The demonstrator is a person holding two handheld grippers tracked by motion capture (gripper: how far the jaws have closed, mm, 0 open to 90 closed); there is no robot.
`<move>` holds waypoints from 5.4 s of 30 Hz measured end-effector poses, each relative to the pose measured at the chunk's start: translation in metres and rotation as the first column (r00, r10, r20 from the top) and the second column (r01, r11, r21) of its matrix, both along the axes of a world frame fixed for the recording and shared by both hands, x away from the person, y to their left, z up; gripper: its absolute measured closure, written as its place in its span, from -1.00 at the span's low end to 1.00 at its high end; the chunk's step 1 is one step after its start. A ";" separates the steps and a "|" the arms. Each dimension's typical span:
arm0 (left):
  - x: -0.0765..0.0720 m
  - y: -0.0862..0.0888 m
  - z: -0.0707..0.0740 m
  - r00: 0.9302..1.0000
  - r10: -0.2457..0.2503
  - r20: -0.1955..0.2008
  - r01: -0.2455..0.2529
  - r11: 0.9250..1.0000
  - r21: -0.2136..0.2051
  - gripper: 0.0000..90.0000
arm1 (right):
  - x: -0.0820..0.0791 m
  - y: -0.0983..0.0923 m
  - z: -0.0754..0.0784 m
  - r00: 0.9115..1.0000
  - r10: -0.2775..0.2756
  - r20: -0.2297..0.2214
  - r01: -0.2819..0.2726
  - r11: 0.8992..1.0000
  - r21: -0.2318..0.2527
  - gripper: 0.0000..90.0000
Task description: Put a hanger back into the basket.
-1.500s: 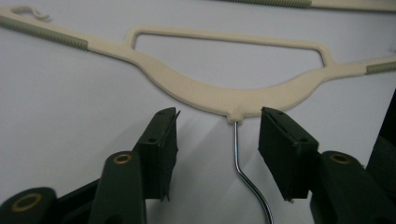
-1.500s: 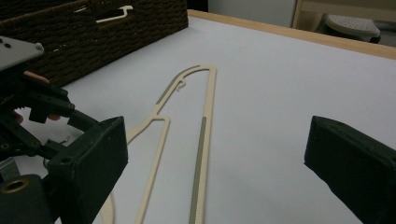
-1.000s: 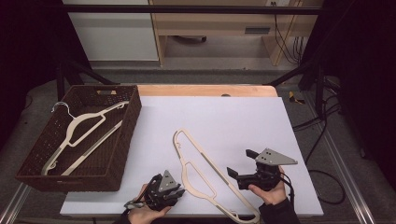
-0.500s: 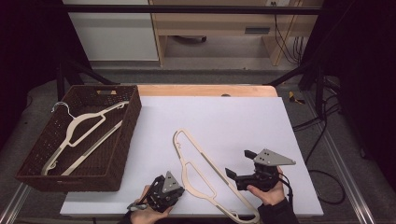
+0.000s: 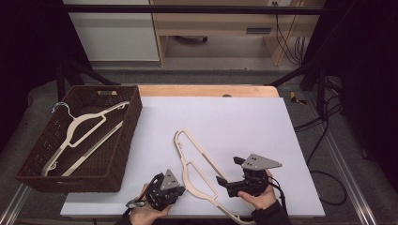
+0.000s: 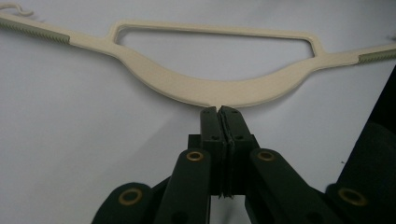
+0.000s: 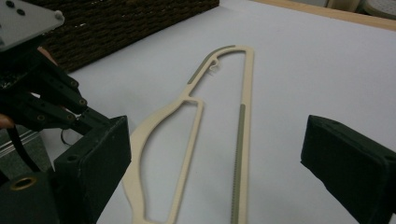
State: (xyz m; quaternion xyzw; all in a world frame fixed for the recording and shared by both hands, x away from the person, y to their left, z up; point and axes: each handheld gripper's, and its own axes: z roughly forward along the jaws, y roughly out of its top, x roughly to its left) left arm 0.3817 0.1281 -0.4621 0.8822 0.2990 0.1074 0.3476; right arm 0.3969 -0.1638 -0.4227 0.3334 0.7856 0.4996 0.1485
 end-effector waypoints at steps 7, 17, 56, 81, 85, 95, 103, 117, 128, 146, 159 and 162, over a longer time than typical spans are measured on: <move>0.001 -0.001 0.011 1.000 -0.009 0.011 0.009 1.000 -0.009 0.97 | -0.005 0.019 -0.004 0.999 0.042 -0.016 -0.043 0.999 -0.015 -0.76; 0.003 -0.003 0.020 1.000 -0.019 0.008 0.019 1.000 -0.002 0.97 | -0.010 0.044 -0.014 0.995 0.080 -0.059 -0.084 0.995 -0.060 -0.70; 0.006 -0.001 0.034 1.000 -0.010 0.000 0.010 0.999 -0.035 0.97 | -0.016 0.091 -0.048 0.982 0.174 -0.077 -0.190 0.925 -0.330 0.62; 0.018 0.072 0.085 0.964 0.176 0.200 -0.101 0.937 -0.335 -0.32 | -0.016 0.070 -0.022 0.989 0.145 0.008 -0.137 0.946 -0.294 0.72; 0.022 0.073 0.079 0.967 0.169 0.193 -0.100 0.941 -0.322 -0.42 | -0.015 0.061 -0.015 0.992 0.120 0.031 -0.107 0.954 -0.279 0.74; 0.027 0.071 0.069 0.963 0.162 0.213 -0.094 0.950 -0.297 -0.68 | -0.008 0.033 0.003 0.996 0.011 0.093 0.010 0.974 -0.228 0.83; 0.028 0.068 0.067 0.965 0.146 0.219 -0.082 0.957 -0.280 -0.74 | 0.000 0.017 0.009 0.992 -0.054 0.112 0.076 0.975 -0.207 0.88; 0.024 0.061 0.072 0.971 0.092 0.219 -0.026 0.957 -0.289 -0.77 | 0.002 0.011 0.027 0.997 0.022 0.077 -0.010 0.989 -0.151 0.93; 0.020 0.038 0.085 0.969 -0.030 0.245 0.091 0.966 -0.241 -0.70 | -0.005 0.035 0.038 0.974 0.227 0.019 -0.225 0.970 -0.088 0.93; 0.029 0.017 0.075 0.966 -0.146 0.215 0.179 0.973 -0.144 0.29 | -0.007 0.045 0.036 0.950 0.310 -0.017 -0.311 0.946 -0.091 0.92; 0.017 0.014 0.075 0.967 -0.193 0.168 0.212 0.972 -0.103 0.70 | -0.003 0.039 0.033 0.969 0.247 0.014 -0.245 0.964 -0.100 0.70; 0.016 0.014 0.074 0.972 -0.188 0.144 0.205 0.972 -0.116 0.74 | -0.001 0.038 0.031 0.974 0.227 0.012 -0.224 0.970 -0.095 0.62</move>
